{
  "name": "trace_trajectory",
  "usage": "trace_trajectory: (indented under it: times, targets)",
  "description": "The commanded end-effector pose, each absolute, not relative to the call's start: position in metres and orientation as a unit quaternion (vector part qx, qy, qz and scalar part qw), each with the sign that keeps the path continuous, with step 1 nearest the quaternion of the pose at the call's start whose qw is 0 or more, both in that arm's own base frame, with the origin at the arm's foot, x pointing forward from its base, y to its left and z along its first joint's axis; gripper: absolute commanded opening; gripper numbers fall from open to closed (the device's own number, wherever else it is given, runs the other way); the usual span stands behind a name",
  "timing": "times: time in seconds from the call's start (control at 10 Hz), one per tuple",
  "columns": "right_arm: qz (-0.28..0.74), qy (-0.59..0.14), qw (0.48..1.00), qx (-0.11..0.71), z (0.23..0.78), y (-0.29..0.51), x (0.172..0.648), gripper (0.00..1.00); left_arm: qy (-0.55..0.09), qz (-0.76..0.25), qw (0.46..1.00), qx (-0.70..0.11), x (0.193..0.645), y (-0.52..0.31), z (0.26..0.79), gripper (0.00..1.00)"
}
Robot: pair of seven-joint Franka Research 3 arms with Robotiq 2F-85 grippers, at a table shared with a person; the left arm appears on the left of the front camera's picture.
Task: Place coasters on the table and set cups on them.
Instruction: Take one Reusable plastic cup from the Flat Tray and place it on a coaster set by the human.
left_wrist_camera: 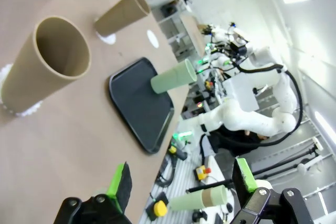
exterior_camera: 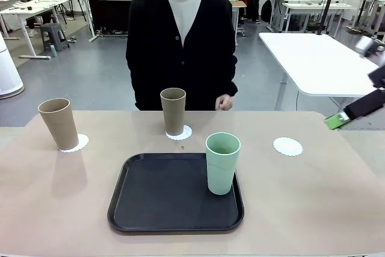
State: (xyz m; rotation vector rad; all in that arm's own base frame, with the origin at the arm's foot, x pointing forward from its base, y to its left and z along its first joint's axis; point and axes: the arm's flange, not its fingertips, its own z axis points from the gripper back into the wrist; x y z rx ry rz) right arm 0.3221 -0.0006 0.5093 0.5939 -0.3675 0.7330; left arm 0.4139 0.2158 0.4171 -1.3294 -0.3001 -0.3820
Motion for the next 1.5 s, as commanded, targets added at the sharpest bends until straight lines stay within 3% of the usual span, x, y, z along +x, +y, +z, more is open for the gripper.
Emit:
trace_trajectory:
  times: [0.0,0.4,1.2,1.4]
  targets:
    - [0.450,-0.223,0.838,0.213,0.497,0.036,0.321,1.00,-0.140,-0.173,0.760,-0.610,0.412,0.217,0.418,1.00]
    - [0.493,-0.200,0.840,0.103,0.460,0.102,0.341,1.00,-0.140,-0.173,0.760,-0.610,0.412,0.217,0.418,1.00]
    - [0.511,-0.215,0.825,0.115,0.475,0.105,0.353,1.00,-0.140,-0.173,0.760,-0.610,0.412,0.217,0.418,1.00]
    - [0.657,-0.290,0.671,0.183,0.445,0.096,0.351,1.00,-0.140,-0.173,0.760,-0.610,0.412,0.217,0.418,1.00]
